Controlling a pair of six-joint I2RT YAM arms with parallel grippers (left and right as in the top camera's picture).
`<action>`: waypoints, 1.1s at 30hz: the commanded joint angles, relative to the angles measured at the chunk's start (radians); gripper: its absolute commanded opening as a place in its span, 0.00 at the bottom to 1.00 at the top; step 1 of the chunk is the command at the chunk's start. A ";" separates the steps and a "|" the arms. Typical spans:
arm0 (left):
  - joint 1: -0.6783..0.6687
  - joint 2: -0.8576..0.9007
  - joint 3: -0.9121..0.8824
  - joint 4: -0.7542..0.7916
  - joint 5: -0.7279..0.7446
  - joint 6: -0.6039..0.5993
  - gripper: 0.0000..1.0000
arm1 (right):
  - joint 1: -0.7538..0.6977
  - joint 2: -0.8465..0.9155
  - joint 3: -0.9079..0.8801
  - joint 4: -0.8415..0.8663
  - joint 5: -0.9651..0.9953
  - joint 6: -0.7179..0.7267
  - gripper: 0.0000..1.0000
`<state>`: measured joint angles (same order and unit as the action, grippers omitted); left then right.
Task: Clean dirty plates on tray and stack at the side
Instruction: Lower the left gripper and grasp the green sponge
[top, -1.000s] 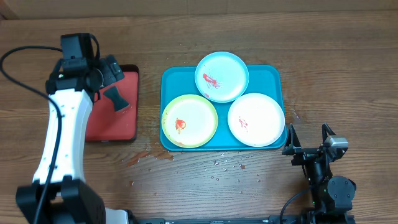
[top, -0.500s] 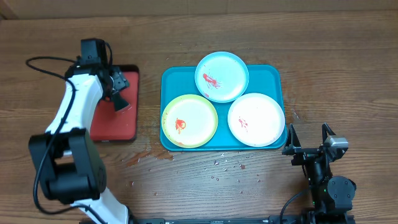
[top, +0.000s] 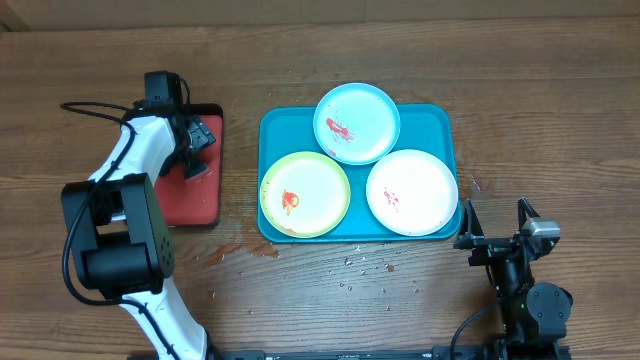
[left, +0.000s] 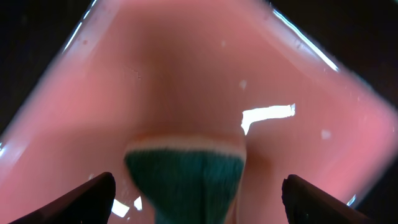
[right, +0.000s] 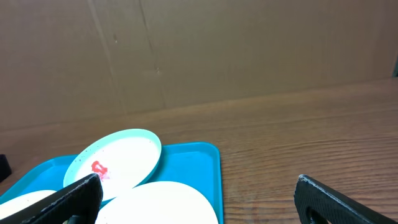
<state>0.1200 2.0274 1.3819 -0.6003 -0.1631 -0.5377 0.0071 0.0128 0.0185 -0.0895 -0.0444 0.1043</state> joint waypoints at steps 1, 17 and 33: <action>0.006 0.026 0.017 0.030 -0.028 -0.023 0.86 | 0.005 -0.008 -0.011 0.008 0.010 0.000 1.00; 0.006 0.028 -0.003 0.058 -0.047 -0.024 0.81 | 0.005 -0.008 -0.011 0.008 0.010 0.000 1.00; 0.006 0.028 -0.039 0.069 -0.051 -0.024 0.78 | 0.005 -0.008 -0.011 0.008 0.010 -0.001 1.00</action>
<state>0.1200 2.0388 1.3514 -0.5373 -0.1959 -0.5488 0.0074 0.0128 0.0185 -0.0891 -0.0444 0.1047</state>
